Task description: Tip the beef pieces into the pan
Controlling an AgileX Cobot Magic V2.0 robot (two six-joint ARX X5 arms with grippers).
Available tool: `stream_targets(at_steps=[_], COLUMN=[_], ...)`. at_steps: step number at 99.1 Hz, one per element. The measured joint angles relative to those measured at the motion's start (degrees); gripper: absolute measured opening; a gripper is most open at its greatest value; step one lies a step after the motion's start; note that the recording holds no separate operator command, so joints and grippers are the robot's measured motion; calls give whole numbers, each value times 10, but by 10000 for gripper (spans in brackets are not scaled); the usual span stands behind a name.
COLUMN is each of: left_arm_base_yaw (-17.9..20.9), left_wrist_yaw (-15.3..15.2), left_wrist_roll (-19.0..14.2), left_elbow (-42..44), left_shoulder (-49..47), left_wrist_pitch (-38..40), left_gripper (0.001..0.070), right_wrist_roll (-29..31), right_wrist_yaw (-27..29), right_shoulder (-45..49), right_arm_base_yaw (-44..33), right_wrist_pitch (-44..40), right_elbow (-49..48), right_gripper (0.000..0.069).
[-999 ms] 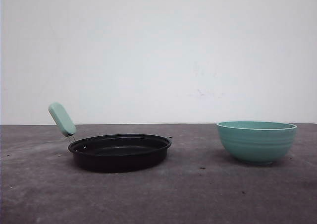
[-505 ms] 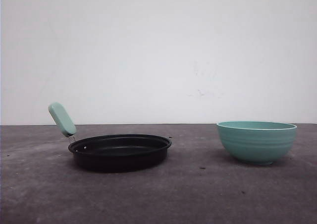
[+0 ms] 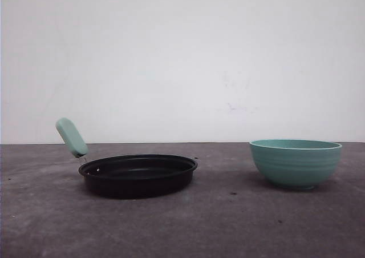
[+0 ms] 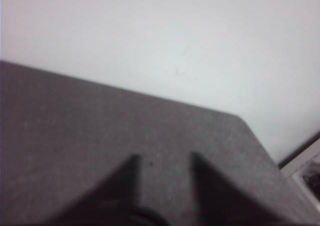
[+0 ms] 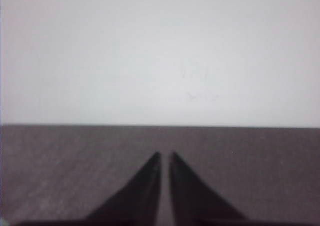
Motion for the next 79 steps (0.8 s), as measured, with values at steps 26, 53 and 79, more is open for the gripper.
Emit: stream_targets(at_steps=[26, 53, 79], left_arm_base_yaw=[0, -5, -4], left_wrist_yaw=[0, 1, 0], left_wrist_roll=[8, -16, -127], left_elbow=[0, -87, -298], left_shoulder=[2, 22, 49], left_wrist_pitch=[-44, -28, 132], left_gripper=[663, 671, 661], right_wrist_roll=[-2, 57, 61], right_wrist_yaw=[0, -5, -28], right_shoulder=[31, 122, 143], right_arm_base_yaw=[0, 0, 1], right_wrist_pitch=[-41, -153, -200], right_elbow=[0, 0, 0], right_gripper=[601, 617, 617])
